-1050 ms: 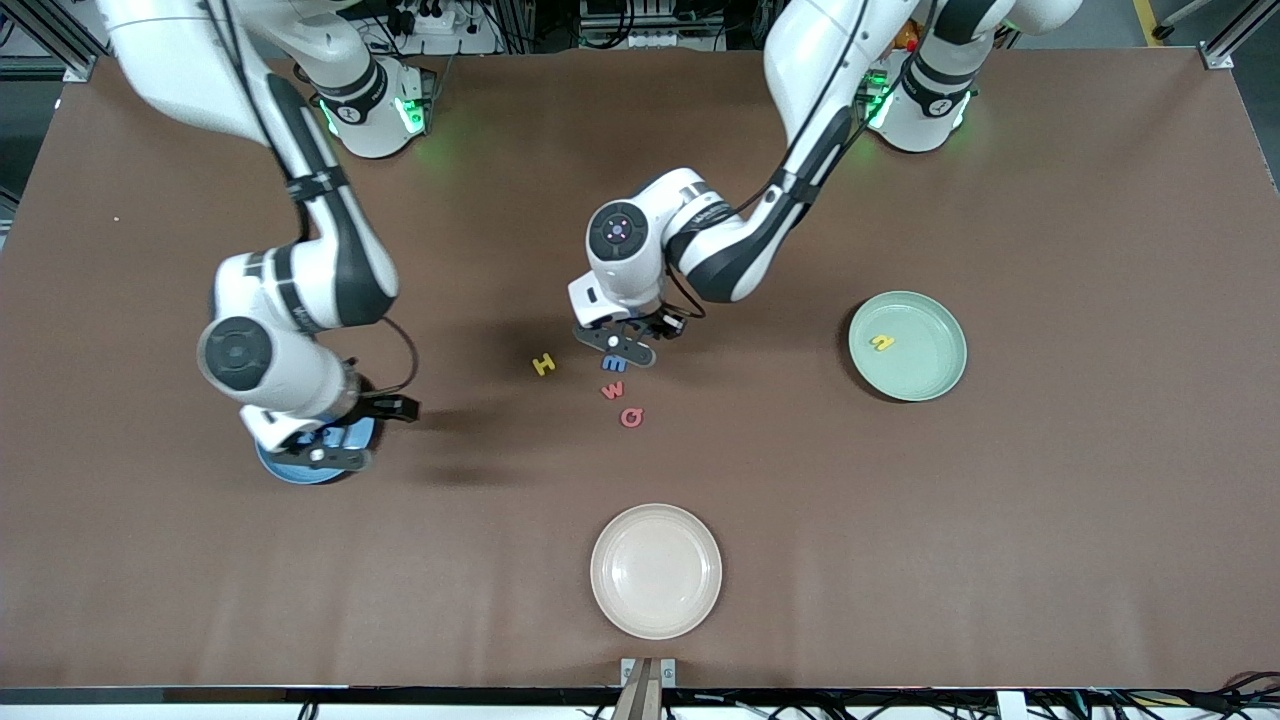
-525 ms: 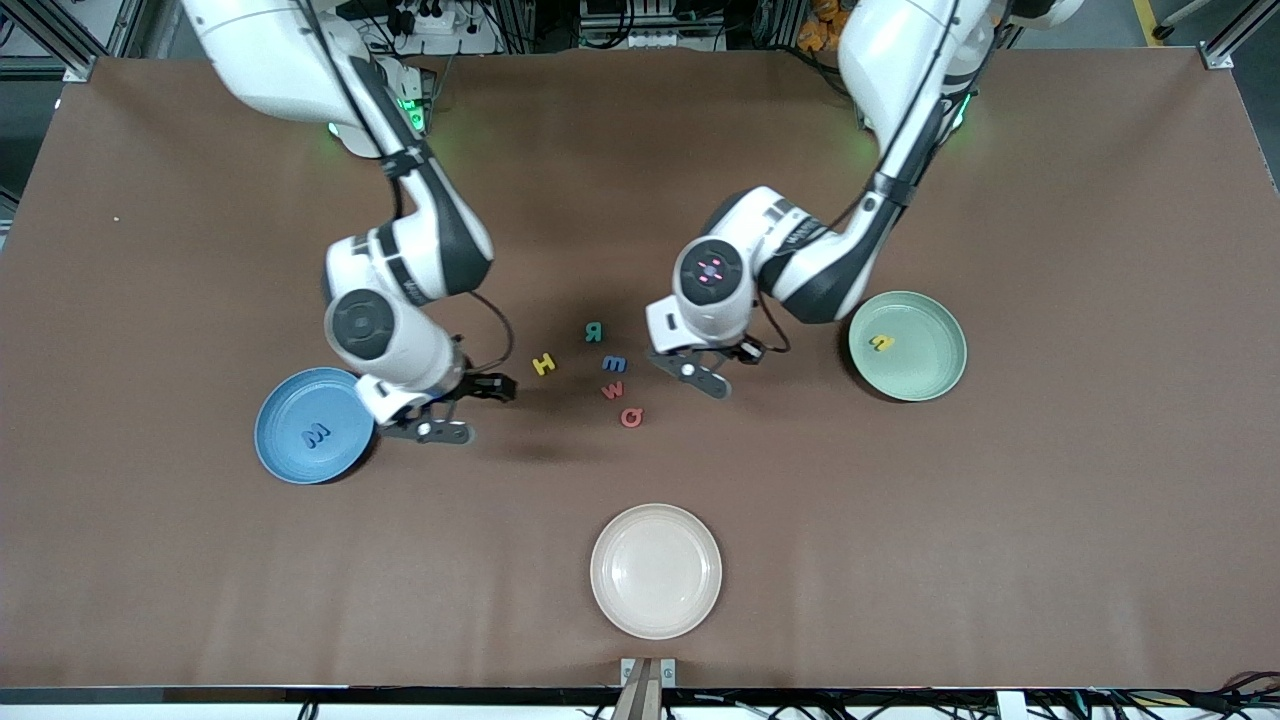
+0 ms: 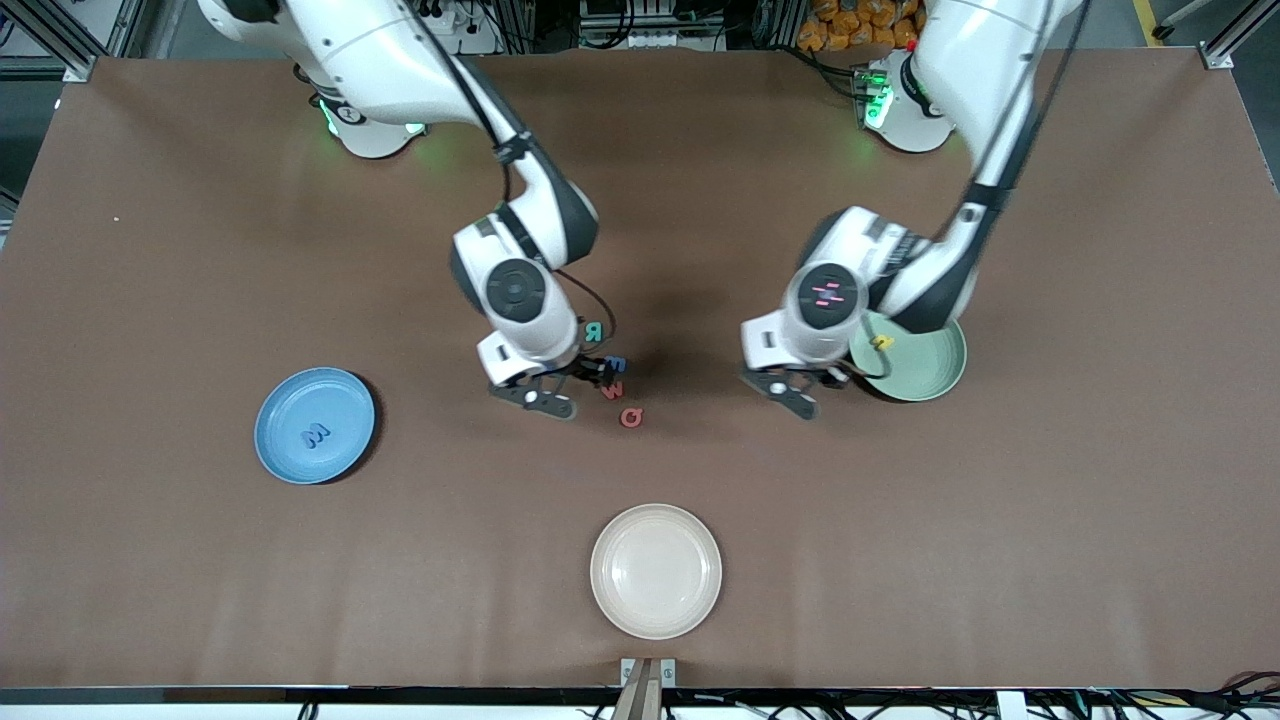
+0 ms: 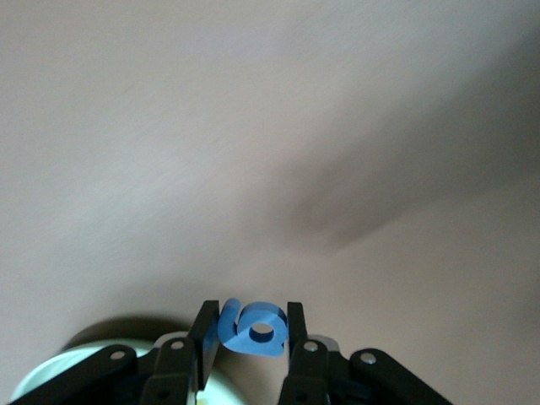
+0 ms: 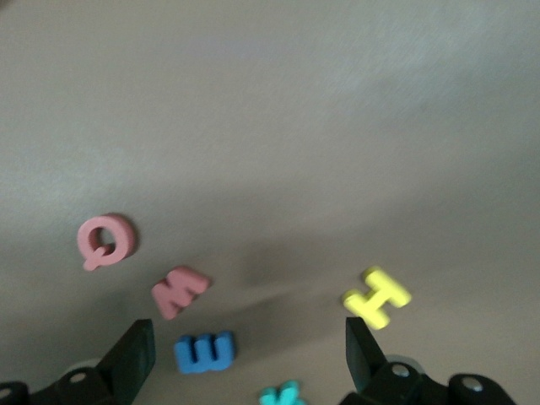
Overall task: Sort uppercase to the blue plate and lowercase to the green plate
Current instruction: 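Carry the blue letter to the green plate while the right gripper reaches letters, then open the left gripper to drop the blue letter onto the green plate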
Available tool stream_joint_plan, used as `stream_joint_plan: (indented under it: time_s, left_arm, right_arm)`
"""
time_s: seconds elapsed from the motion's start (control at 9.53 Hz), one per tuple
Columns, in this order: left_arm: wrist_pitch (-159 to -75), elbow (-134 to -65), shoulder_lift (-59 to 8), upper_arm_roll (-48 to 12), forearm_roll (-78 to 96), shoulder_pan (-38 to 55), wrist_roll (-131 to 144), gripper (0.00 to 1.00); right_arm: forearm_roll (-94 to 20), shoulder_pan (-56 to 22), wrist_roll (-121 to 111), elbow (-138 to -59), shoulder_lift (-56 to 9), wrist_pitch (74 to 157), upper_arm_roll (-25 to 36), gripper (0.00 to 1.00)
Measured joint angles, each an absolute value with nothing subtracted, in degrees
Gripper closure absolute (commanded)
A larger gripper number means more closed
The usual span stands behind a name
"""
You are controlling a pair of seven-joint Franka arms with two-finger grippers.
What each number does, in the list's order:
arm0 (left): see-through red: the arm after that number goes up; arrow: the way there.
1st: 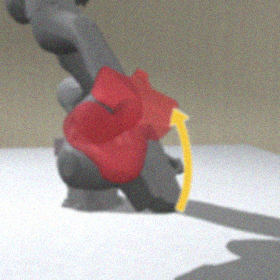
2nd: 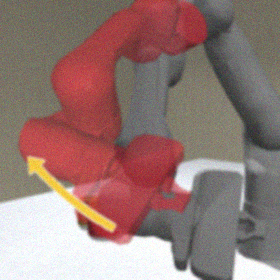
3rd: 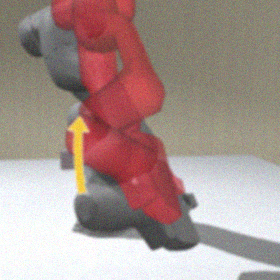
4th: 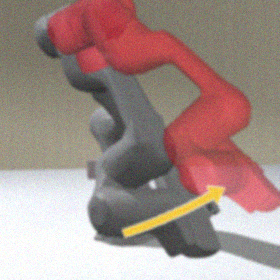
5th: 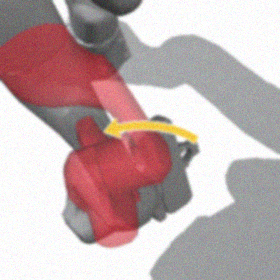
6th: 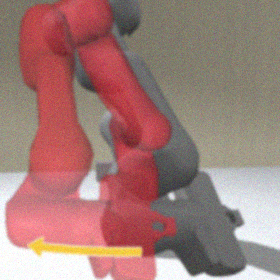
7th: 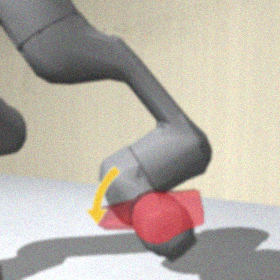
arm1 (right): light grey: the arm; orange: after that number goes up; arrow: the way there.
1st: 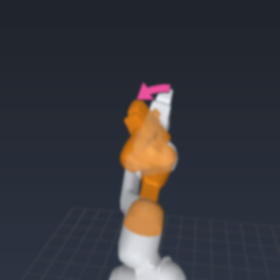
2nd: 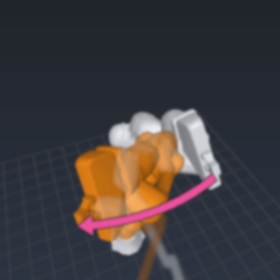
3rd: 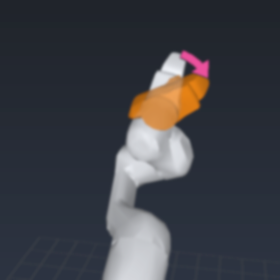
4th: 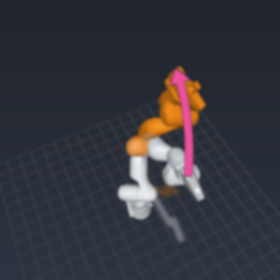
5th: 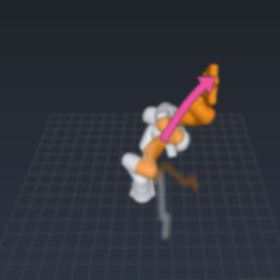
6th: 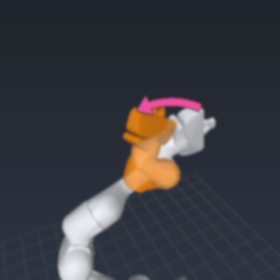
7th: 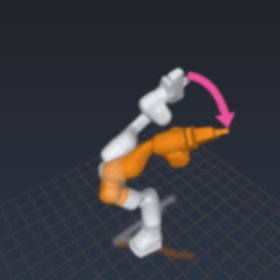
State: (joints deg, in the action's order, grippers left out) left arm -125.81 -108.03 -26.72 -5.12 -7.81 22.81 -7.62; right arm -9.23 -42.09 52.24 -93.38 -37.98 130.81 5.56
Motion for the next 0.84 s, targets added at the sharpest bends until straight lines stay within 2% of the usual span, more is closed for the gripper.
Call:
stream_joint_plan:
  time_s: [0.31, 0.63, 0.84]
  left_arm:
    - [-126.58, -115.27, -20.89, -5.13, -7.86, 17.37, -15.47, 1.0]
    - [-135.7, -125.56, -17.54, -5.18, -11.11, 12.55, -20.16, 1.0]
    - [-140.99, -129.19, -17.47, -5.15, -11.15, 7.73, -25.7, 1.0]
  right_arm:
    - [-9.47, -45.18, 55.33, -92.65, -40.53, 134.1, 5.53, 0.0]
    - [-9.53, -47.32, 55.33, -92.57, -42.4, 136.79, 5.54, 0.0]
    - [-9.53, -48.04, 55.33, -92.56, -43.45, 137.8, 5.56, 0.0]
